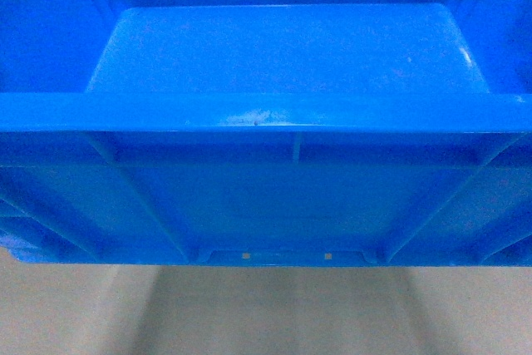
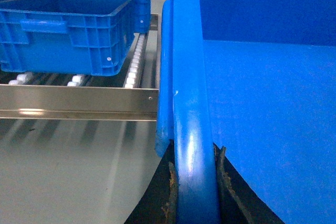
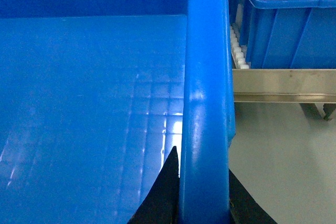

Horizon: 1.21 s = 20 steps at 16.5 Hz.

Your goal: Place box next to blue box on left shelf

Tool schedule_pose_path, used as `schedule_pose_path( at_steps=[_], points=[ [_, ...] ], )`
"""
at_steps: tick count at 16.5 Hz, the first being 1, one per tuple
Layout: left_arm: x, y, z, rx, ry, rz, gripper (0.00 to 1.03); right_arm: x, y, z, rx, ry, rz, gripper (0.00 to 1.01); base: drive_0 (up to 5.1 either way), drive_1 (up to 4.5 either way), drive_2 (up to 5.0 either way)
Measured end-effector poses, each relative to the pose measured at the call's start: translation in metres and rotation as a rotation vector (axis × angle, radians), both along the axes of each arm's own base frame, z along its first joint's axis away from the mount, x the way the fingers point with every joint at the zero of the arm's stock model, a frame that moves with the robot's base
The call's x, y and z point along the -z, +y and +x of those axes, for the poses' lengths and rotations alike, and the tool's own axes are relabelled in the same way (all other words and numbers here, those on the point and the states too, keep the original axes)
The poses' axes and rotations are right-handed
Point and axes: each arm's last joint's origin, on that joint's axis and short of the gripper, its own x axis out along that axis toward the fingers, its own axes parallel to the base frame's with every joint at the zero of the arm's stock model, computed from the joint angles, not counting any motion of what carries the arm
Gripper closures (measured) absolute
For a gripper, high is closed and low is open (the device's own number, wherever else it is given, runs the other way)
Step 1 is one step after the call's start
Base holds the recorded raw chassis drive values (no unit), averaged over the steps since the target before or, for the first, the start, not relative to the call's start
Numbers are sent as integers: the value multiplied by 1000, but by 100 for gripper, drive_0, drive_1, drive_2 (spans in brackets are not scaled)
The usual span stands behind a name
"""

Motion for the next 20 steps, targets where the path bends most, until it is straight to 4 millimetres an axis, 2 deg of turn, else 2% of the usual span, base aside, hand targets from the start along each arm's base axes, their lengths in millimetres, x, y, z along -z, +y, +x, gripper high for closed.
schedule_pose_path(
  at_steps=[20],
  points=[
    [0,0,0,0,2,0,94,0,0,0,0,0,0,93,14,429,-401]
  ],
)
